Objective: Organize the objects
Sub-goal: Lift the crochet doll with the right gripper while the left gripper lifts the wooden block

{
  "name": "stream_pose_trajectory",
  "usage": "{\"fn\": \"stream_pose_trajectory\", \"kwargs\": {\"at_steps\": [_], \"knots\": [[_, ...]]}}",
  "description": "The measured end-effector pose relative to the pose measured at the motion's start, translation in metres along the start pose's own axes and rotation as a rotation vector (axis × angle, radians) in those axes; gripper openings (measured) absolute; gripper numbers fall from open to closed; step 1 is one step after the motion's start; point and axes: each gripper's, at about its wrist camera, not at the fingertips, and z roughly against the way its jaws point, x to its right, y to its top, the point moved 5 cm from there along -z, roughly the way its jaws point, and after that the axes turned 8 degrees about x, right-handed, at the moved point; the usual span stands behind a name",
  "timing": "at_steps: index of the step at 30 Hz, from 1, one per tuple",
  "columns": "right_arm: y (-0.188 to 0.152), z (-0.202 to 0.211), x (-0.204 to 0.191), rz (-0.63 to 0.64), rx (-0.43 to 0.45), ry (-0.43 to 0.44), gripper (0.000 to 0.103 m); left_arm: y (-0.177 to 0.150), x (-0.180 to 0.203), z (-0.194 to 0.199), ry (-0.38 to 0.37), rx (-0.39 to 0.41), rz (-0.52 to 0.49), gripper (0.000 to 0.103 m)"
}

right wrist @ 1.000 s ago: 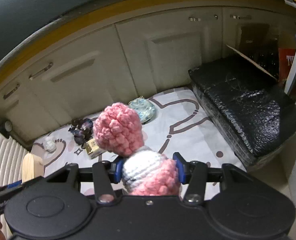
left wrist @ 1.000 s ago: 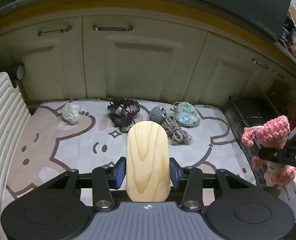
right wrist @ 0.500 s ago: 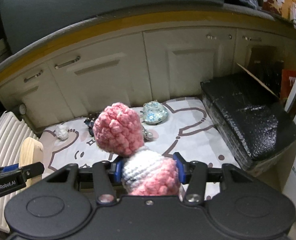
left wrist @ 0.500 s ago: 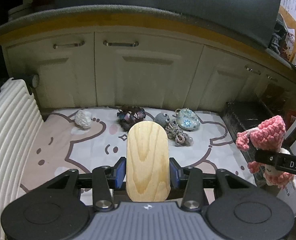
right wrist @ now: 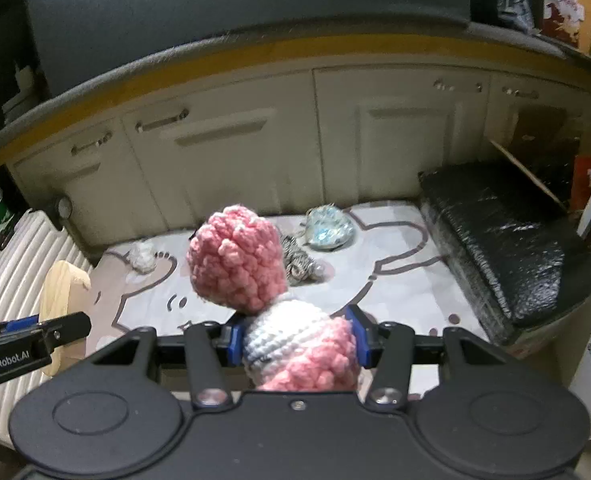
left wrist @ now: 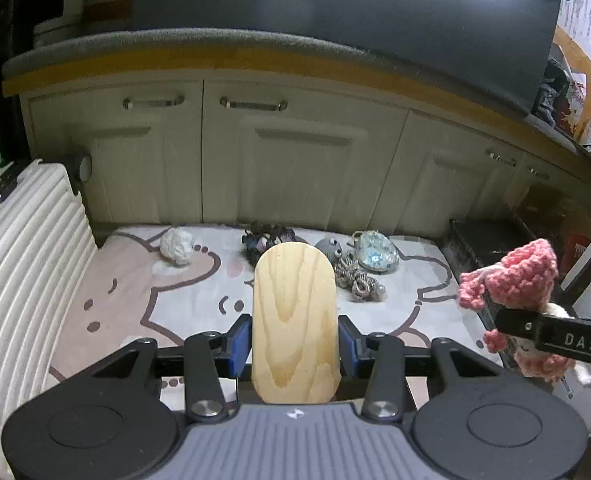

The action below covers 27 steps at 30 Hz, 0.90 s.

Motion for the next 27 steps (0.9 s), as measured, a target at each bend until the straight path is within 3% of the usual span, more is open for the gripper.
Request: {"fn": "stream_pose_trajectory", "kwargs": {"at_steps": [7,15,27], "knots": [[-0.015,-0.016,-0.012,0.037,-0.079,0.028,0.051,-0.015,-0.008,-0.015,-0.006,-0.073,0.027,0.046],[-0.043,-0.043,-0.023,0.042,-0.224,0.061,0.051,-0.049,-0.020,-0.041,-0.001,-0.218,0.073,0.046],[-0.075,-0.062,-0.042,0.160,-0.375,0.093,0.051,-0.082,-0.021,-0.056,-0.015,-0.344,0.110,0.046]]}}
